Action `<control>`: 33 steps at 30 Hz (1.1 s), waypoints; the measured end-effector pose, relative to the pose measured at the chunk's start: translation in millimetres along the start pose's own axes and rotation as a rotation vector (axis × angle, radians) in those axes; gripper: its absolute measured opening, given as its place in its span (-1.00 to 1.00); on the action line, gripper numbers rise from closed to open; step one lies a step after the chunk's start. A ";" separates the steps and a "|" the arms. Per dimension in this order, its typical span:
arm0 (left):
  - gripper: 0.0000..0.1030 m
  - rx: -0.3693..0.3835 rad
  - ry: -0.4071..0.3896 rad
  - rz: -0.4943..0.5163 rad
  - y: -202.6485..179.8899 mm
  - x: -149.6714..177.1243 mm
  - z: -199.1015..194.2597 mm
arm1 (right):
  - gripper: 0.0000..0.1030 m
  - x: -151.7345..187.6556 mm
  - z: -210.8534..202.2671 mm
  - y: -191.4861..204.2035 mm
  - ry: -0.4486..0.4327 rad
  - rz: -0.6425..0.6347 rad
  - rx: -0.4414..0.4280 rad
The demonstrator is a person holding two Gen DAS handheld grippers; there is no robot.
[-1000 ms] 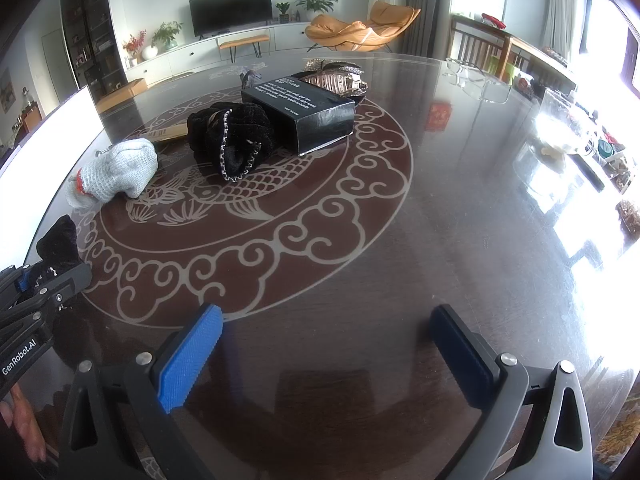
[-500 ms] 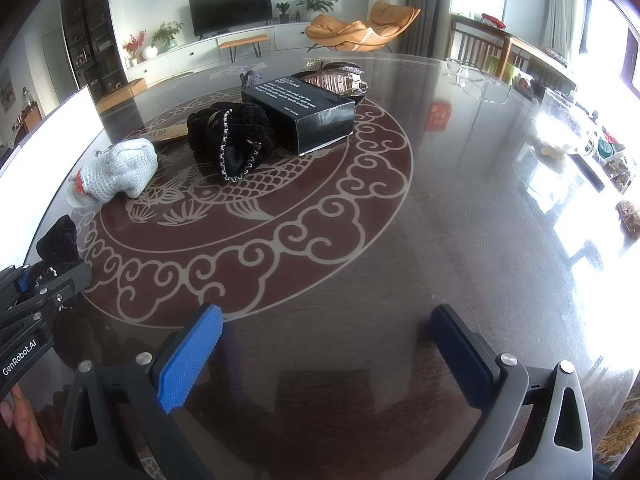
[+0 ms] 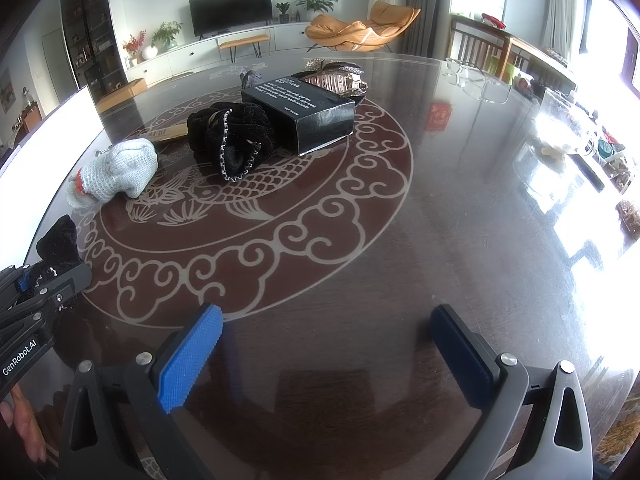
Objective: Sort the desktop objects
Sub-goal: 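Hold the black glove lifted in the left tool, then grasp the black chain-strap bag with the right tool while the left tool holds the glove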
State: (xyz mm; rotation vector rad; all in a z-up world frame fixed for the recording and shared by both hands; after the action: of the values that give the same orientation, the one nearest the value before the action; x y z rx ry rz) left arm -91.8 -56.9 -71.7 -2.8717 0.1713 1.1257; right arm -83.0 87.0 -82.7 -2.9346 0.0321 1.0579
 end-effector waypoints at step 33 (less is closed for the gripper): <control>-0.27 -0.034 0.000 -0.036 19.0 14.1 -9.3 | 1.00 -67.0 46.9 43.9 0.069 -0.131 -0.226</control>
State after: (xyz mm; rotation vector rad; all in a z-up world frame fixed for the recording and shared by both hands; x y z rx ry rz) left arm -77.6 -77.8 -74.5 -2.8915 0.1007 1.1331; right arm -165.7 45.2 -76.7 -3.1180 -0.2940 1.0027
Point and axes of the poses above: each gripper's, at about its wrist camera, not at the fingertips, and z roughly the way its jaws point, y to its left, x to its underside, the point moved 5 cm from there along z, roughly the way its jaws point, and after that the axes turned 4 degrees about -y, right-handed, at the moved point
